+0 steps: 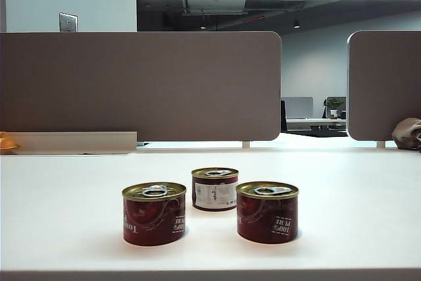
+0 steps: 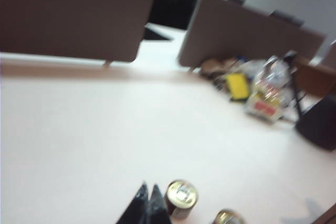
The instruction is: Pick up the cans one by one and stack them together.
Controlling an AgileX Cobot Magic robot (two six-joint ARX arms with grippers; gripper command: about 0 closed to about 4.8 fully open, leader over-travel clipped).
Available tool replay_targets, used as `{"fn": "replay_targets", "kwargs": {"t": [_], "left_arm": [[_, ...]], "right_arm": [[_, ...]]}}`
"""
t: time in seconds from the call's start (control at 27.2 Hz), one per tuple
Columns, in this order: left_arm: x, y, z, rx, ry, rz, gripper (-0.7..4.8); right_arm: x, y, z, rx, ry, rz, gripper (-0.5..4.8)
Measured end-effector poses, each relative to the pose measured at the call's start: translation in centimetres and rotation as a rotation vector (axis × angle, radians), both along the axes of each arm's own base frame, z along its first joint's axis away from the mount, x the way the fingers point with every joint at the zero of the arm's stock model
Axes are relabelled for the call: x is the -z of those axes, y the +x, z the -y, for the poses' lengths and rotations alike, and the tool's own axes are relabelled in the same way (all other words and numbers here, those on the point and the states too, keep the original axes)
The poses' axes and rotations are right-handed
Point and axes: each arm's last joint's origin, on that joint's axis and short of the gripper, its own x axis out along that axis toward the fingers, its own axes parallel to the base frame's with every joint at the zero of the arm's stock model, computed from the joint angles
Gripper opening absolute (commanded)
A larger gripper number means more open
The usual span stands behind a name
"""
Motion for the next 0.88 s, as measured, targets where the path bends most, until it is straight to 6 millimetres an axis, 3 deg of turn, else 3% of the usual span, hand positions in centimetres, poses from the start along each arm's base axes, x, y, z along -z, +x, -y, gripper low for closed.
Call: {"fn": "replay_targets", "kwargs": {"t": [0.33,0.48,0.59,0.66,0.74,0.81,0.88], "left_arm": [[-0.2,3.2,0.0,0.006,0.112,-0.383,-0.06],[0.0,4.3,0.0,-0.011,0.127,-0.511,-0.06],[0.4,4.7,-0.1,-0.041,0.146,-0.603,-0.06],[0.8,4.2,-0.1,-0.038,0.151,-0.673,-0.06],[0.9,4.0,-0.2,-0.035,0.153,-0.680,-0.06],[0.9,3.7,-0.1,-0.034,0.153,-0.688,-0.06],[1.0,3.5,-0.2,-0.031,0.158,-0.709,-0.06]], "right_arm": [[-2.8,3.8,-1.4,-0.161,-0.282,-0.193,0.03],[-3.6,6.7,-4.0,-0.233,-0.440,-0.269,1.02],[-3.4,8.8,-6.8,-0.251,-0.577,-0.299,1.22],[-3.1,11.2,-11.0,-0.283,-0.755,-0.310,1.36],[-2.7,12.7,-12.7,-0.264,-0.837,-0.317,2.14],[-2.0,14.2,-13.8,-0.239,-0.912,-0.366,3.34],[-0.9,16.3,-15.1,-0.239,-0.982,-0.451,3.38]]}}
